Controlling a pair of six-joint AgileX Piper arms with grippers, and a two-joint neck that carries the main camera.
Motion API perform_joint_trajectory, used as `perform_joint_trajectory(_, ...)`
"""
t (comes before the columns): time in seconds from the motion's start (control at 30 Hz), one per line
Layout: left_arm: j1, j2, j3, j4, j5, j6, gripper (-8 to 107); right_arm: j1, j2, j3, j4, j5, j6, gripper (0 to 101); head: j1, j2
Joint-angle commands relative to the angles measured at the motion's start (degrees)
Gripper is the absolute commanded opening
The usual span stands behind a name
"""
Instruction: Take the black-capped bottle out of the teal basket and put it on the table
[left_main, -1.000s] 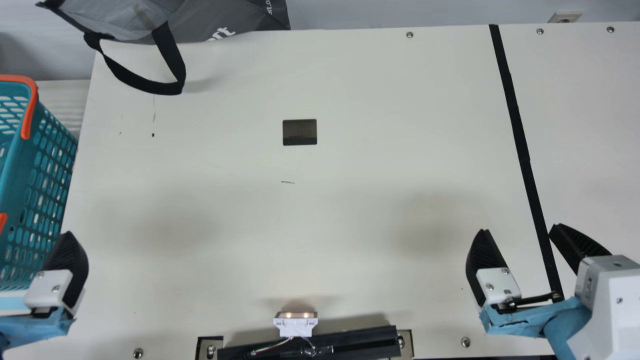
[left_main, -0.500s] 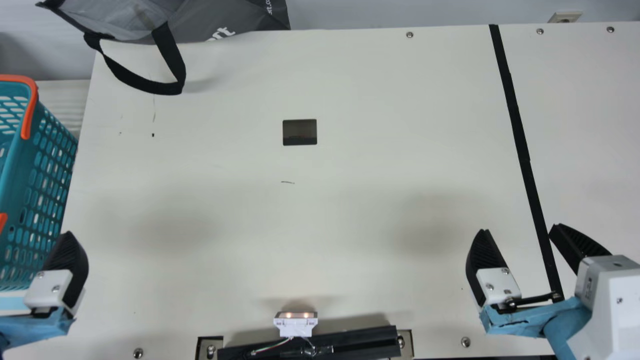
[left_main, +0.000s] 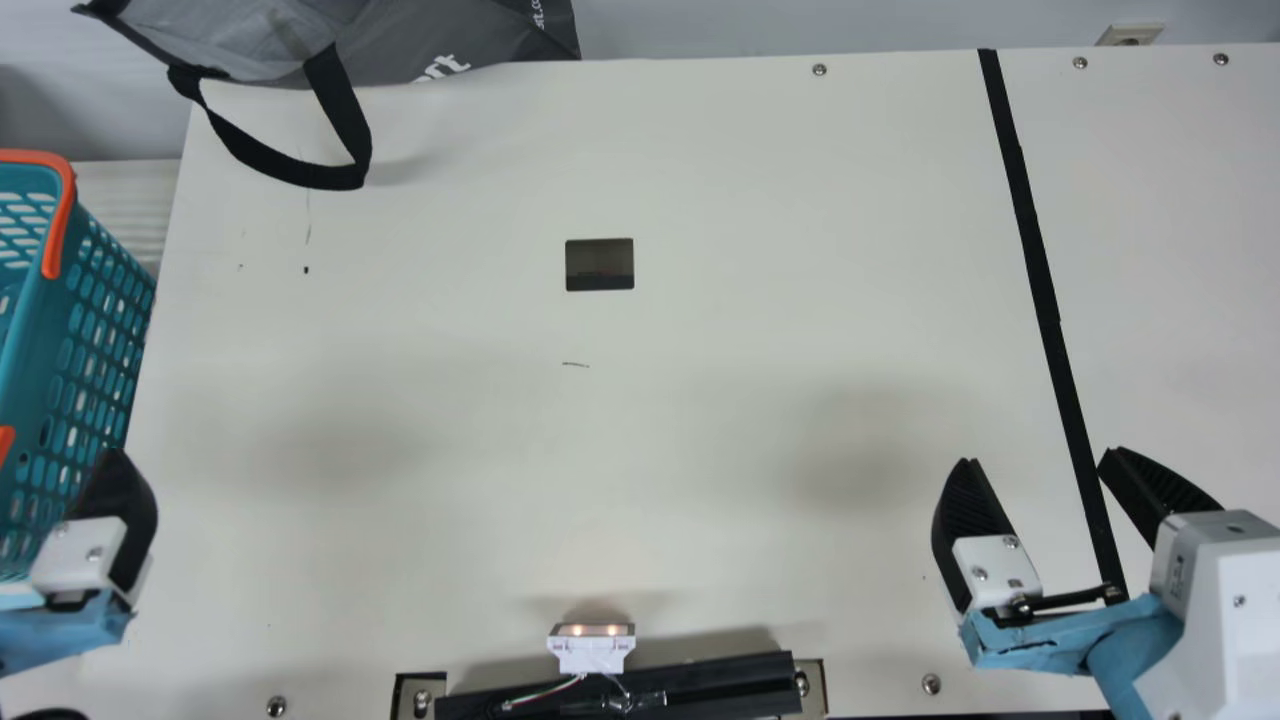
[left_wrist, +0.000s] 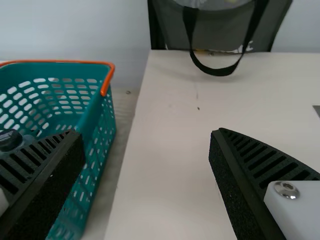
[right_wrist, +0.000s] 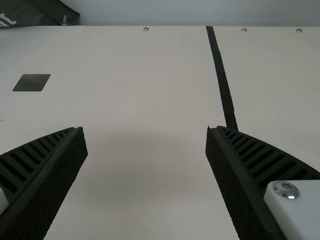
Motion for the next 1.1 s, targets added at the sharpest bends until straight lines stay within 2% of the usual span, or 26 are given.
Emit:
perform_joint_trajectory(0.0, 1.22, 2.15, -0.34, 1.69, -1.95, -0.86, 107, 0.0, 0.0, 0.0, 0.0, 0.0, 0.0, 91, -0.21, 0.47)
perform_joint_trajectory(0.27, 7.4, 10.9, -2.4, 6.24, -9.09, -4.66, 107, 0.0, 0.0, 0.0, 0.0, 0.0, 0.0, 91, -0.21, 0.47)
perform_joint_trajectory(0.47, 13.85, 18.49, -4.02, 5.45, -14.53, -4.65, 107, 0.0, 0.0, 0.0, 0.0, 0.0, 0.0, 91, -0.21, 0.47)
perform_joint_trajectory(0.77, 22.45, 30.89, -7.44, -3.48, -22.05, 1.82, 107, 0.0, 0.0, 0.0, -0.06, 0.0, 0.0, 91, -0.21, 0.47)
perform_joint_trajectory(1.07, 28.08, 40.38, -12.82, -15.34, -24.31, 11.65, 107, 0.0, 0.0, 0.0, -0.06, 0.0, 0.0, 91, -0.21, 0.47)
